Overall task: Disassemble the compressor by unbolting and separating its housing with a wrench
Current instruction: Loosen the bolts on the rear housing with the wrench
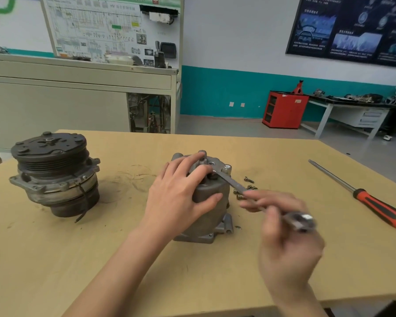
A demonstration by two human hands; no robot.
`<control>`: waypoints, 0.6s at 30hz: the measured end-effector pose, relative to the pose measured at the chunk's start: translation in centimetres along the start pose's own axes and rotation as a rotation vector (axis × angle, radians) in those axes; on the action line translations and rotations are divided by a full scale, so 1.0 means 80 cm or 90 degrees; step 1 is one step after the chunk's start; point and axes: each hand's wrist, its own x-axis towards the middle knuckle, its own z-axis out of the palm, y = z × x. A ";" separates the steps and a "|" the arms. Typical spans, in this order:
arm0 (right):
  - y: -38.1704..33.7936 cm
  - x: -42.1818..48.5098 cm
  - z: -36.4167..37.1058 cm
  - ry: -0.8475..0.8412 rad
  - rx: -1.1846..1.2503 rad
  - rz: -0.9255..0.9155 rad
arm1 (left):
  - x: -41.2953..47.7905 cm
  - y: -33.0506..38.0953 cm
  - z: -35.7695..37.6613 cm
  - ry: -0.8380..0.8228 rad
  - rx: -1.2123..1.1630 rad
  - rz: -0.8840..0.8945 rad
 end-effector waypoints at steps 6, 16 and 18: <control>0.093 0.077 -0.033 0.009 0.152 0.487 | -0.003 -0.005 0.004 0.023 0.012 -0.001; 0.180 0.169 0.088 -0.452 0.144 0.697 | -0.012 -0.001 0.013 0.069 -0.073 -0.041; 0.177 0.173 0.104 -0.501 0.123 0.697 | -0.013 -0.002 0.015 0.074 -0.097 -0.047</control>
